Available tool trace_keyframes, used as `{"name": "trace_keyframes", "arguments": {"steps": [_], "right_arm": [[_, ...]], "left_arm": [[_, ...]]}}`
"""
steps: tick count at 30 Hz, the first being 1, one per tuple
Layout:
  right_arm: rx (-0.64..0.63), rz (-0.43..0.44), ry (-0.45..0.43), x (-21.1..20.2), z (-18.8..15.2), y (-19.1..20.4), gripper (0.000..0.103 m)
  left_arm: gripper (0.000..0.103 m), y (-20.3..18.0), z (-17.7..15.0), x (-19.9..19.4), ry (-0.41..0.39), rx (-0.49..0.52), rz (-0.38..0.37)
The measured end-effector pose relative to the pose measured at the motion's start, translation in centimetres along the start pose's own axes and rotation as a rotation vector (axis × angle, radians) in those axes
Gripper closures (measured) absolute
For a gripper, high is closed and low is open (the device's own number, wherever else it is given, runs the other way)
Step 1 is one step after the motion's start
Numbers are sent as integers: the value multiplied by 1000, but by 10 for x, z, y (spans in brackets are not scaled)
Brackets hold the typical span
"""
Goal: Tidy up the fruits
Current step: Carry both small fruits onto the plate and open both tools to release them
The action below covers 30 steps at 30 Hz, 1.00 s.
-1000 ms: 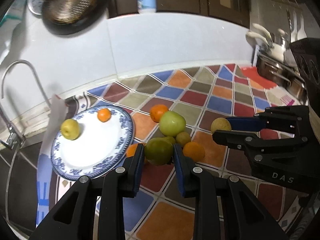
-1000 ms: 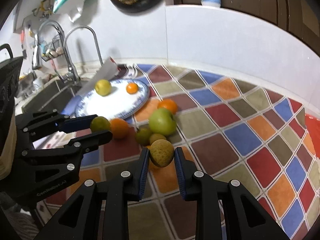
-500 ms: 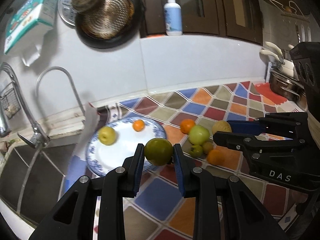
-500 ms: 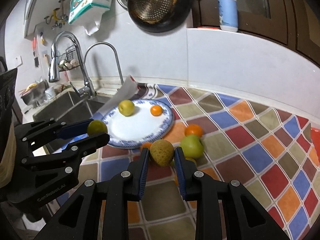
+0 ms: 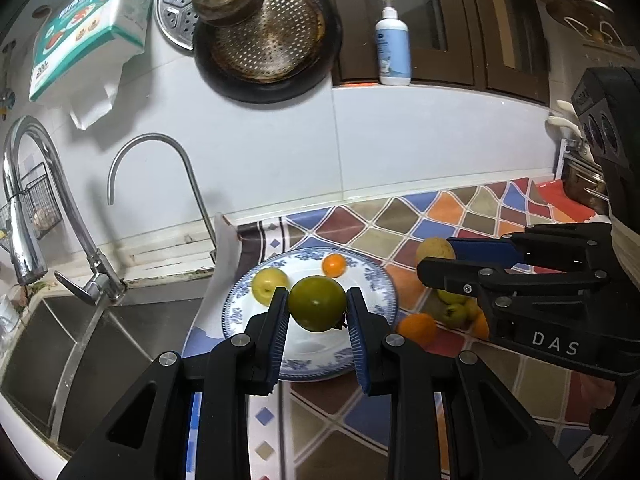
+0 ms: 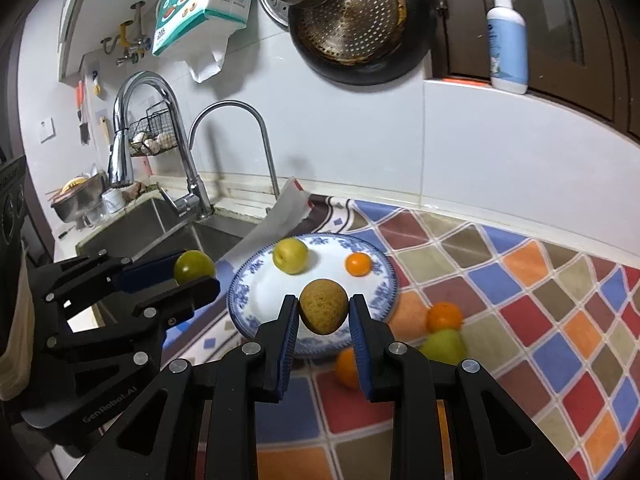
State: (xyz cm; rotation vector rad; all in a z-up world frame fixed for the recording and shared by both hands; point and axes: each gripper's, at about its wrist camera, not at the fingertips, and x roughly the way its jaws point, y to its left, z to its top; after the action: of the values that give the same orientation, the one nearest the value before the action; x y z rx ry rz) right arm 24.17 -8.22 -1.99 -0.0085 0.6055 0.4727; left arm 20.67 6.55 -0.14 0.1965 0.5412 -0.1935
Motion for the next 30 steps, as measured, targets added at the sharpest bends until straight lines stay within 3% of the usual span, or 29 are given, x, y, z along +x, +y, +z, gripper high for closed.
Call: {"name": "trace_keyframes", "arguments": {"steps": [17, 30], "right_arm": [[14, -37, 113, 94, 27, 13, 76], [37, -24, 232, 157, 24, 0, 76]], "left_arm": [[74, 53, -7, 76, 91, -25, -36], [74, 62, -14, 128, 180, -37, -62]]}}
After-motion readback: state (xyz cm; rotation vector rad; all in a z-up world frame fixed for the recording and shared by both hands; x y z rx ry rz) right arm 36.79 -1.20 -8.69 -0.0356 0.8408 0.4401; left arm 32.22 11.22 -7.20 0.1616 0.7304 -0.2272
